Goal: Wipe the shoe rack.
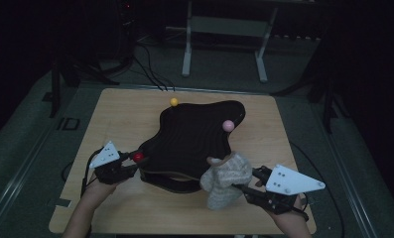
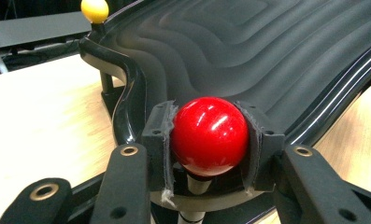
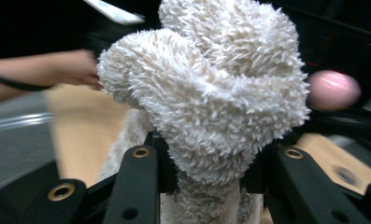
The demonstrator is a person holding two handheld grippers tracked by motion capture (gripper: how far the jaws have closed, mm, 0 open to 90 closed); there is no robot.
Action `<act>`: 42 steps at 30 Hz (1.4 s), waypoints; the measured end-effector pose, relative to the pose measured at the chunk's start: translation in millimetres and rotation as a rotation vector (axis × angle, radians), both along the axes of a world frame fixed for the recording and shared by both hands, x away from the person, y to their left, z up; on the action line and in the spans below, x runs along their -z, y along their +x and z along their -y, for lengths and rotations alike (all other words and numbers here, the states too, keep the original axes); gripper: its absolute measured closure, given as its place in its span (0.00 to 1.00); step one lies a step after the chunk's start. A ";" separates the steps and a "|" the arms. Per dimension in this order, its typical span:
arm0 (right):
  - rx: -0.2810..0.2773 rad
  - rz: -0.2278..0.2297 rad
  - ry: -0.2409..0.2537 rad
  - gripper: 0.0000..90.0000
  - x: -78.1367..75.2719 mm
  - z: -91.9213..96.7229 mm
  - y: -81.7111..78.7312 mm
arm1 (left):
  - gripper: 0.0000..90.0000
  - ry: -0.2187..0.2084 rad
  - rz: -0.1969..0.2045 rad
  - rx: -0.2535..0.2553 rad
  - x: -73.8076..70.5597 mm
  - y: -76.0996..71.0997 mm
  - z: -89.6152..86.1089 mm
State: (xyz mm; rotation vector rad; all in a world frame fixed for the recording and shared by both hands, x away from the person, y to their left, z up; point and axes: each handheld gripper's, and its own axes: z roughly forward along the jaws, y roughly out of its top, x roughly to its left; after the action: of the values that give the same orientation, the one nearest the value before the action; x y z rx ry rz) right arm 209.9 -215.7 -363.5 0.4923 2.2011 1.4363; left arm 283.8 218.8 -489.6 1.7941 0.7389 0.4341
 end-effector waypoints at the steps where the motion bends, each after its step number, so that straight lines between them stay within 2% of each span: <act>1: 0.017 -0.004 -0.012 0.73 3.7 0.0 2.1 | 0.67 -0.001 -0.001 0.001 0.0 -0.1 0.0; 3: 0.030 -0.018 -0.032 0.73 16.0 -1.8 4.9 | 0.67 -0.003 -0.002 -0.003 0.2 -0.7 0.3; 5: 0.035 -0.040 -0.002 0.73 25.9 2.4 6.5 | 0.67 -0.009 -0.001 -0.003 0.7 -2.1 1.2; 7: 0.059 -0.045 -0.005 0.73 29.9 6.4 7.5 | 0.67 -0.014 0.001 -0.003 1.0 -4.5 3.8; 9: 0.073 -0.040 -0.007 0.73 27.4 8.9 8.0 | 0.67 -0.011 0.006 -0.004 0.8 -6.8 6.5; 13: 0.081 0.009 -0.025 0.73 12.7 6.9 7.1 | 0.66 -0.007 0.021 -0.012 1.4 -10.9 11.5; 14: 0.092 0.032 -0.033 0.73 9.2 5.5 7.8 | 0.67 -0.012 0.027 -0.014 2.2 -12.1 13.0; 16: 0.110 0.046 -0.048 0.73 9.2 4.6 11.4 | 0.66 -0.026 0.031 -0.013 3.7 -13.5 14.1; 21: 0.149 0.000 0.009 0.74 19.6 15.5 25.0 | 0.66 -0.041 0.034 -0.005 4.8 -15.8 17.7; 26: 0.183 0.021 -0.018 0.74 16.8 16.5 30.9 | 0.66 -0.040 0.037 0.002 4.3 -16.7 22.0; 33: 0.183 0.003 -0.017 0.74 14.6 21.6 44.2 | 0.66 -0.047 0.038 0.013 4.4 -16.2 26.2; 38: 0.174 -0.005 -0.023 0.74 12.5 21.4 48.2 | 0.66 -0.033 0.042 0.013 2.8 -15.6 23.7; 40: 0.168 -0.004 -0.029 0.74 12.5 19.6 47.8 | 0.62 -0.029 0.047 0.031 1.0 -16.0 19.0; 42: 0.171 0.000 -0.032 0.74 11.9 18.9 47.5 | 0.57 -0.024 0.051 0.019 -2.1 -17.0 13.3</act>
State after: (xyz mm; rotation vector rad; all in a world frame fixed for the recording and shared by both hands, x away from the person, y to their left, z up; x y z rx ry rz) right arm 257.4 -234.7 -375.4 0.6521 2.1215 1.3099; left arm 266.8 205.5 -487.5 1.7603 0.6885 0.4548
